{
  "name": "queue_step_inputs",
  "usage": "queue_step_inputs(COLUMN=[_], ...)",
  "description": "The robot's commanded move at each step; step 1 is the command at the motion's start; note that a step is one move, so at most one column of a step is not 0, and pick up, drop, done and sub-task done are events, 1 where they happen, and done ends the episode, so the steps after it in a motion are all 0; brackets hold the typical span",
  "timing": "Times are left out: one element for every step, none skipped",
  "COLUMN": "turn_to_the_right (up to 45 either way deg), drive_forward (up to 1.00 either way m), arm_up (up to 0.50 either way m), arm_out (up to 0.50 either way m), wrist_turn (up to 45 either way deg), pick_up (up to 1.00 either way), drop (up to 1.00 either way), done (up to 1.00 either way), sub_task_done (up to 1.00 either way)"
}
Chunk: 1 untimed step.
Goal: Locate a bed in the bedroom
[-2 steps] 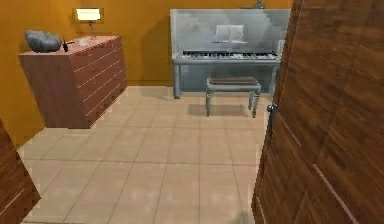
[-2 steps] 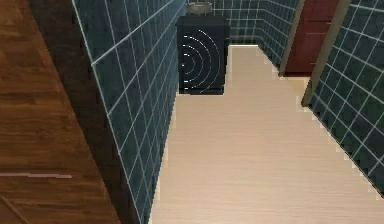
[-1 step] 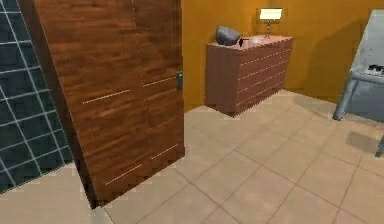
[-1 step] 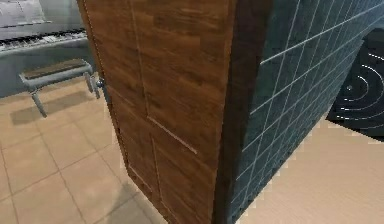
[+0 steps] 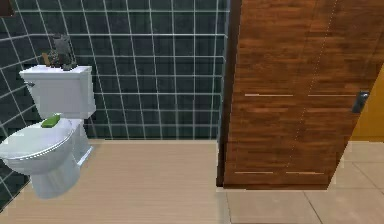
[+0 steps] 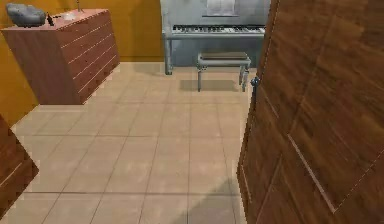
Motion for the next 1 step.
queue_step_inputs(turn_to_the_right=[-42.0], drive_forward=[0.00], arm_up=[0.00], arm_out=[0.00], wrist_turn=[0.0], pick_up=[0.00], drop=[0.00], done=[0.00], sub_task_done=[0.00])
